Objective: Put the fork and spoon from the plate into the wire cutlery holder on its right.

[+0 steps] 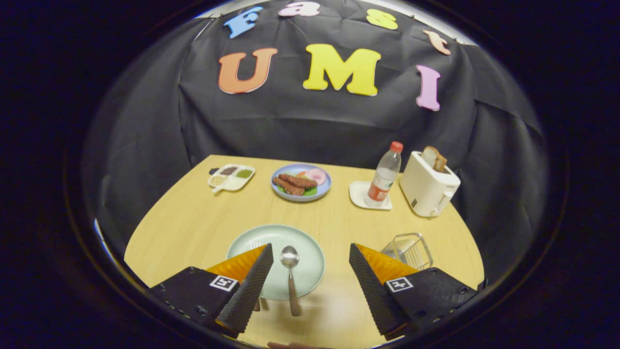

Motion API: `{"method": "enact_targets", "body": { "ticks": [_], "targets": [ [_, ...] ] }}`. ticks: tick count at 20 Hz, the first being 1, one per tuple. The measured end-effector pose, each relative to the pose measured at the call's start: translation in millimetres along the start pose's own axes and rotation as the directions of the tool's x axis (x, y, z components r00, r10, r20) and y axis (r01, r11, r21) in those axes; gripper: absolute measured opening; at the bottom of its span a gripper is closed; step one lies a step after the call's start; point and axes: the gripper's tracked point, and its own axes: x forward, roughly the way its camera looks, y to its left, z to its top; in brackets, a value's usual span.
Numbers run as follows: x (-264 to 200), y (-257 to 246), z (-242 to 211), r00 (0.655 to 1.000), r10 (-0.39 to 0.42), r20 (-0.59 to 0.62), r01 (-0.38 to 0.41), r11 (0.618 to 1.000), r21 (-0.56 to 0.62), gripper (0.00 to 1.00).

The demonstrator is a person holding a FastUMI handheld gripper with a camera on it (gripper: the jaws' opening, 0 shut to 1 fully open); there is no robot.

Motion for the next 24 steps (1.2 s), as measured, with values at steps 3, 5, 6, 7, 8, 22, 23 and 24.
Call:
{"method": "enact_targets", "body": {
  "ticks": [3,5,6,7,8,22,23,24],
  "targets": [
    [24.6,11.2,-31.5,0.993,0.017,-0.113,-0.017,1.000,-0.004,0.86],
    [39.5,17.5,-54.8,0.982,0.018,-0.188,-0.021,1.000,-0.015,0.81],
    [44.7,21.4,-62.8,0.977,0.025,-0.214,-0.029,1.000,-0.013,0.80],
    [51.1,24.3,-69.9,0.971,0.025,-0.237,-0.030,0.999,-0.017,0.80],
    [55.4,25.8,-73.1,0.967,0.029,-0.254,-0.034,0.999,-0.017,0.73],
    [84.8,33.7,-103.7,0.921,0.124,-0.371,-0.095,0.991,0.095,0.03],
    [79.3,30.6,-102.2,0.921,0.134,-0.366,-0.107,0.990,0.094,0.03],
    [71.0,25.9,-100.2,0.921,0.147,-0.360,-0.122,0.988,0.093,0.03]
  ]
}}
